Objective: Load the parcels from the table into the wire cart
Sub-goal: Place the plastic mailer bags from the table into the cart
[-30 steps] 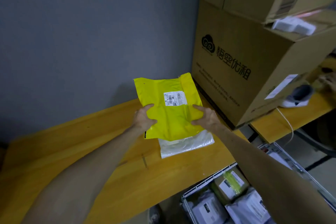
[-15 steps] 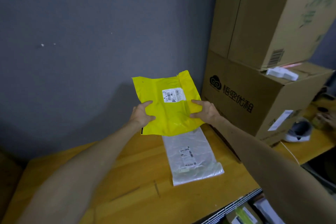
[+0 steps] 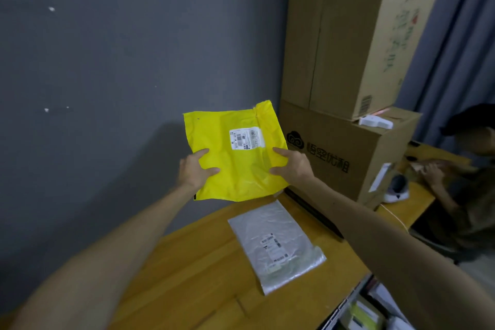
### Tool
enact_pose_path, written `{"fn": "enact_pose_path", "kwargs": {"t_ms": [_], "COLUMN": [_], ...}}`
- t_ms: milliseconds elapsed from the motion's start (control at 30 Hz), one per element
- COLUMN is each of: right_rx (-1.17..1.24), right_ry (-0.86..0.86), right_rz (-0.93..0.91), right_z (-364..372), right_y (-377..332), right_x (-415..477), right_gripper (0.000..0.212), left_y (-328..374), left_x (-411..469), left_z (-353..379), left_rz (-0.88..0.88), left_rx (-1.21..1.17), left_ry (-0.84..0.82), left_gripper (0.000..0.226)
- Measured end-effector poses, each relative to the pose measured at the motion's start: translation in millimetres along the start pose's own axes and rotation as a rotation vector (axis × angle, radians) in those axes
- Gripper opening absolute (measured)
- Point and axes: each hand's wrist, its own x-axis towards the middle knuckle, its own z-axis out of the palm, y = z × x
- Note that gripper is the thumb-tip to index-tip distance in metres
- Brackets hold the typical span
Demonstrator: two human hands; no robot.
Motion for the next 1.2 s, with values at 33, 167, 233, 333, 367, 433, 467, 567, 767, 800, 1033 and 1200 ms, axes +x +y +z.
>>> {"fn": "enact_pose_path", "kwargs": {"t_ms": [33, 167, 233, 333, 367, 433, 467, 567, 767, 800, 1033, 1200], "right_rx": [-0.005, -0.038, -0.055, -0.075, -0.09, -0.127, -0.141, -0.146, -0.176, -0.179, -0.184, -0.169], "right_ry": [0.016, 0.059, 0.079, 0.126, 0.143, 0.167, 0.178, 0.224, 0.326, 0.341, 0.415, 0.446], "right_rz": [0.02, 0.106, 0.149, 0.212, 0.236, 0.286, 0.321, 0.431, 0.614, 0.645, 0.796, 0.898], "right_z": [-4, -27, -42, -65, -74, -90, -101, -134, -202, -214, -287, -312], "right_y": [3, 27, 45, 75, 85, 105, 116, 154, 234, 247, 322, 355], "right_x": [-8, -43, -62, -96, -110, -134, -149, -202, -328, -349, -499, -585], "right_gripper": [0.071, 0.07, 0.069, 0.068, 0.068, 0.069, 0.069, 0.069, 0.067, 0.068, 0.071, 0.074], "left_y": [4, 25, 37, 62, 72, 91, 103, 140, 222, 236, 320, 359], "left_x": [-2, -19, -29, -48, -57, -75, -87, -124, -231, -250, -381, -453], "left_z": [5, 37, 57, 90, 102, 124, 137, 177, 260, 272, 352, 392], "left_rz": [0.014, 0.067, 0.099, 0.159, 0.174, 0.195, 0.212, 0.279, 0.381, 0.386, 0.47, 0.517], "left_rx": [-0.004, -0.024, -0.028, -0.044, -0.052, -0.07, -0.073, -0.076, -0.108, -0.118, -0.149, -0.102], "left_ry": [-0.009, -0.083, -0.134, -0.211, -0.237, -0.285, -0.309, -0.381, -0.534, -0.551, -0.673, -0.779], "left_gripper": [0.074, 0.072, 0.071, 0.07, 0.07, 0.069, 0.068, 0.069, 0.067, 0.067, 0.073, 0.074]}}
